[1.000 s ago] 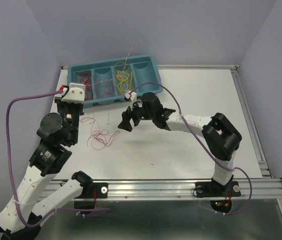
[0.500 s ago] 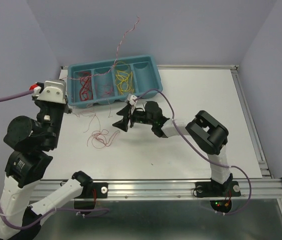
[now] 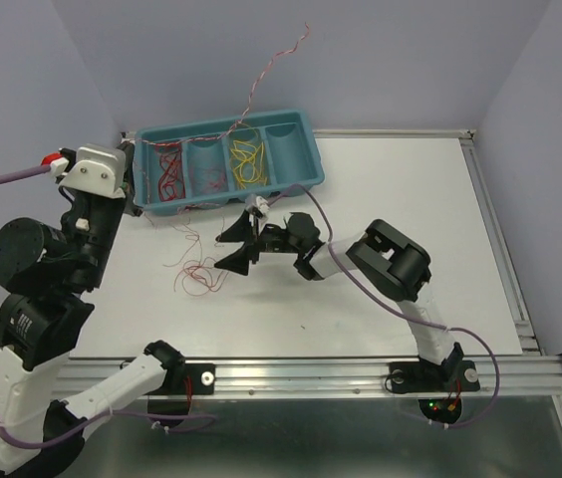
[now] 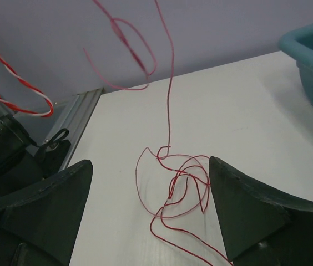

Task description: Untangle the cables

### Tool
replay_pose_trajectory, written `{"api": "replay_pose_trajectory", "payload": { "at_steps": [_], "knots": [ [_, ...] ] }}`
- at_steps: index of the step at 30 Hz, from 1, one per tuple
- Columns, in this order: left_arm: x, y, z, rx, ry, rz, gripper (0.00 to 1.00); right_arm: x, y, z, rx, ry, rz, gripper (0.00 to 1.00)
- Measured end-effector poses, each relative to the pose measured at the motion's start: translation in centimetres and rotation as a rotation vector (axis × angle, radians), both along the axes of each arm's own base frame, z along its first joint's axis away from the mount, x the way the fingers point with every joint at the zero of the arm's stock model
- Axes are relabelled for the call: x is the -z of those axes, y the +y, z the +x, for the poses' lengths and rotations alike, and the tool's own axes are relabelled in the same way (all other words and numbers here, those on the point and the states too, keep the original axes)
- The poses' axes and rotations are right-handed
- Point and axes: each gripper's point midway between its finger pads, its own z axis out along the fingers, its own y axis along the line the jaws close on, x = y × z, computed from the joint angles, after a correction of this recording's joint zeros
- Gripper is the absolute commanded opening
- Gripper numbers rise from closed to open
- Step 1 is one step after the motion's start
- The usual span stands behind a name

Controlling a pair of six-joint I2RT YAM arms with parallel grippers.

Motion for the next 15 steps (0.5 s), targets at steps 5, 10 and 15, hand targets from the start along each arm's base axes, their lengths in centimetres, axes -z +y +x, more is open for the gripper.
{"api": "replay_pose_trajectory", "payload": {
  "at_steps": [5, 10, 15],
  "knots": [
    [0.0, -1.2, 0.9, 0.026, 0.018, 0.01, 0.0, 1.6, 2.1, -0.9, -0.043, 0.049, -0.006, 0.9],
    [-0.2, -1.5, 0.9, 0.044, 0.019, 0.004, 0.0, 0.6, 3.7, -0.6, -0.029, 0.047, 0.03, 0.9],
    [-0.8, -1.6, 0.5, 0.059, 0.008, -0.01, 0.0, -1.1, 4.3, 0.8, 0.032, 0.042, 0.082, 0.5]
  ]
}}
